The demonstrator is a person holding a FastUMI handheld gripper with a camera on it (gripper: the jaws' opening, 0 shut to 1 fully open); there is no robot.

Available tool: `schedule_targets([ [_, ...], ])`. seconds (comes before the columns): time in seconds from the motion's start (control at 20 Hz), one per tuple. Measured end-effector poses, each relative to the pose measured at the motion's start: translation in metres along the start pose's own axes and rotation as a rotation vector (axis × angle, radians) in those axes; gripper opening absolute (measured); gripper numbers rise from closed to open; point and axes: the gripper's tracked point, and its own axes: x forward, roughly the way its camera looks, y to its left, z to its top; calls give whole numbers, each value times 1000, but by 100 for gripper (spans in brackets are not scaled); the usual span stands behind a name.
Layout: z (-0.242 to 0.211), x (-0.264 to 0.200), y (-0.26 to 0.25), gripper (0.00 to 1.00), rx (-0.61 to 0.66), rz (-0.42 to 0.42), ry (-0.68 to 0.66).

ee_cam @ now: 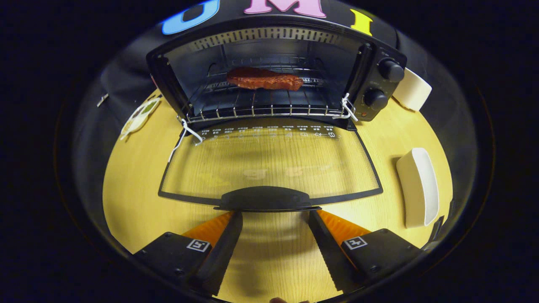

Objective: Open the toaster oven, put the food inside, and close the toaster oven door.

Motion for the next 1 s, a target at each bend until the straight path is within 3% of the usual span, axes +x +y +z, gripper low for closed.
schedule_targets([
  [1.0, 75, -67, 2, 99, -2, 112, -266],
])
